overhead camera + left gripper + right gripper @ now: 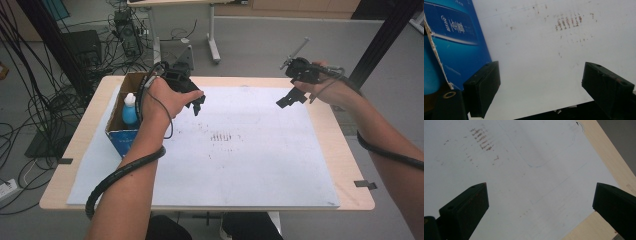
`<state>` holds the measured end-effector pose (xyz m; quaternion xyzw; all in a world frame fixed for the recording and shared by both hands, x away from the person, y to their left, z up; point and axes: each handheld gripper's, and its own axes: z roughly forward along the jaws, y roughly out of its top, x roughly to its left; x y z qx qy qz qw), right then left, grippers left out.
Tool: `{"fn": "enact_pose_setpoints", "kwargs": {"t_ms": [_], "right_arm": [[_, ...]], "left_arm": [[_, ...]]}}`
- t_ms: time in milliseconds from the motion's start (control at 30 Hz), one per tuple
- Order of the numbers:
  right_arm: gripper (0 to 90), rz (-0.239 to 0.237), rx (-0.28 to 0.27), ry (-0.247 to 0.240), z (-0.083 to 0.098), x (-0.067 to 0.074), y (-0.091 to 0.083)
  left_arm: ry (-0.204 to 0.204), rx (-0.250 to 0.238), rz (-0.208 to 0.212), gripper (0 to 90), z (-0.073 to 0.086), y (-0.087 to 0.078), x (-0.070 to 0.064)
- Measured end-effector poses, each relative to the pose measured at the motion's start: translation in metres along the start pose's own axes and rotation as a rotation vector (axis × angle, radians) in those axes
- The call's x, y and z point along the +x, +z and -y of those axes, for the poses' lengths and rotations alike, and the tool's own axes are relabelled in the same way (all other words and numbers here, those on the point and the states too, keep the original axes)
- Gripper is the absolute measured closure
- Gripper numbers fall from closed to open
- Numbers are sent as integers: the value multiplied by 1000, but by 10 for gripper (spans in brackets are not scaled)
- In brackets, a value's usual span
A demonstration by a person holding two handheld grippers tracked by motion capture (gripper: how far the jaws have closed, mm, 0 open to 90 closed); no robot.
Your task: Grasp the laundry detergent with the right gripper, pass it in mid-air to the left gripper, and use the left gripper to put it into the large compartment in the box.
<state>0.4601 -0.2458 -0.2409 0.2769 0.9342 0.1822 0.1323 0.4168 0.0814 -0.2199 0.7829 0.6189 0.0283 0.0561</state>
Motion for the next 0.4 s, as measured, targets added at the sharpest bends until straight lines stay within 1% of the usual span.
{"fn": "enact_pose_setpoints", "kwargs": {"t_ms": [67, 267, 400], "right_arm": [[3, 3, 0, -3, -1, 0, 0], [3, 2, -2, 1, -1, 0, 0], [3, 2, -3, 2, -1, 0, -1]], "left_arm": [[0, 1, -5, 156, 0, 0, 0], [-7, 4, 0, 156, 0, 2, 3], [0, 1, 2, 156, 1, 0, 3]]}}
